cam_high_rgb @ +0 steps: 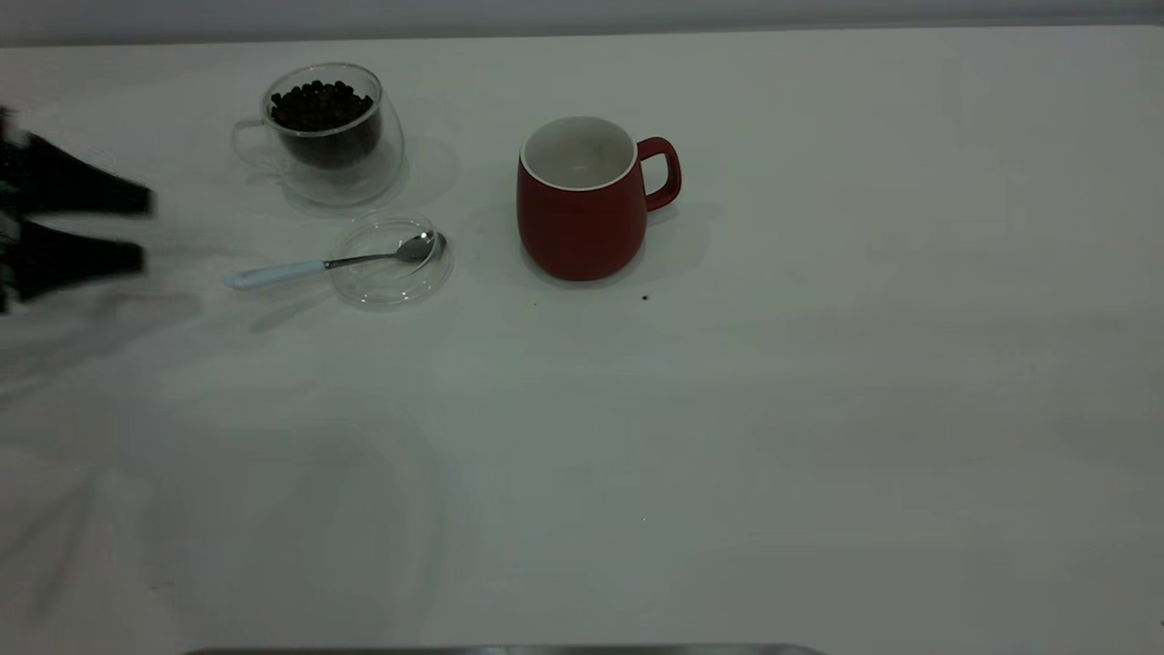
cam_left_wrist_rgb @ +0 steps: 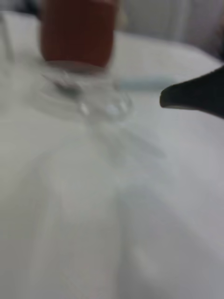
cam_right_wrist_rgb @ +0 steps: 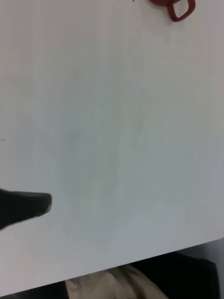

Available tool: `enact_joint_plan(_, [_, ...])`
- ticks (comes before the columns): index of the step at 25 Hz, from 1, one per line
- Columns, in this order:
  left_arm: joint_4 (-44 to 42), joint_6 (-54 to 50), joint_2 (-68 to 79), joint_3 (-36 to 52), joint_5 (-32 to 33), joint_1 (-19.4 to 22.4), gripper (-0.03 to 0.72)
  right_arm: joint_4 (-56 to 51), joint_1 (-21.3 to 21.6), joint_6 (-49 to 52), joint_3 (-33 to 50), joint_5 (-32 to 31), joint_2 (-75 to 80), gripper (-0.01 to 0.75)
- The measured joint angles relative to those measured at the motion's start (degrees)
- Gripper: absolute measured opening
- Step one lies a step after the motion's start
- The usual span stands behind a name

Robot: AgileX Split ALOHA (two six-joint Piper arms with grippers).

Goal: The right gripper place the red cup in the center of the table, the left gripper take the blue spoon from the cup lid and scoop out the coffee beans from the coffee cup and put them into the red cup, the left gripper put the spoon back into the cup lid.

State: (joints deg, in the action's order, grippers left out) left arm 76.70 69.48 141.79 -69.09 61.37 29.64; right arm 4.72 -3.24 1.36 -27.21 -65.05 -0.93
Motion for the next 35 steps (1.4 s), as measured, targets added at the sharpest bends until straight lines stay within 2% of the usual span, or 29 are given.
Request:
enact_joint_plan(2, [4.4,-3.6,-2.3,0.0,2.2,2.9,0.556,0.0,0.0,0.0,0.0,0.0,0.0,0.504])
enact_joint_plan(5, [7.7,-9.8,-9.2,0.0,2.4,4.1,0.556,0.0,0.0,0.0,0.0,0.0,0.0,0.504])
enact_joint_plan(8, [7.8,-11.9,-19.7,0.1,3.0,2.2,0.556,0.0,0.0,0.0,0.0,0.0,0.0,0.504])
enact_joint_plan(12, [6.0,-16.1,-39.0,-0.4,4.0,-4.1,0.556,0.0,0.0,0.0,0.0,0.0,0.0,0.504])
enact_joint_plan(14, [0.0,-15.4,-50.3,-2.4,5.1,-7.7,0.556,0.0,0.0,0.0,0.0,0.0,0.0,0.504])
enact_joint_plan(17, [-16.2,-18.3,-66.5,-5.0,3.7,-13.5,0.556,0.0,0.0,0.0,0.0,0.0,0.0,0.504])
enact_joint_plan(19, [-30.5,-26.4,-75.9,-5.1,1.7,-15.7,0.556,0.0,0.0,0.0,0.0,0.0,0.0,0.504])
enact_joint_plan(22, [-49.4,-41.5,-87.5,-4.7,2.4,-17.3,0.556,0.0,0.0,0.0,0.0,0.0,0.0,0.504])
enact_joint_plan(24, [-58.4,-48.5,-95.2,-2.6,2.3,-18.9,0.556,0.0,0.0,0.0,0.0,0.0,0.0,0.504])
enact_joint_plan(28, [-71.6,-56.5,-110.3,7.5,2.6,-25.4,0.556,0.0,0.0,0.0,0.0,0.0,0.0,0.504])
enact_joint_plan(30, [-77.5,-62.3,-117.8,15.3,2.9,-28.0,0.556,0.0,0.0,0.0,0.0,0.0,0.0,0.504])
enact_joint_plan(32, [-81.9,-68.5,-127.0,22.3,2.8,-29.1,0.556,0.0,0.0,0.0,0.0,0.0,0.0,0.504])
enact_joint_plan(35, [-83.3,-72.3,-139.3,30.4,2.2,-29.4,0.556,0.0,0.0,0.0,0.0,0.0,0.0,0.504])
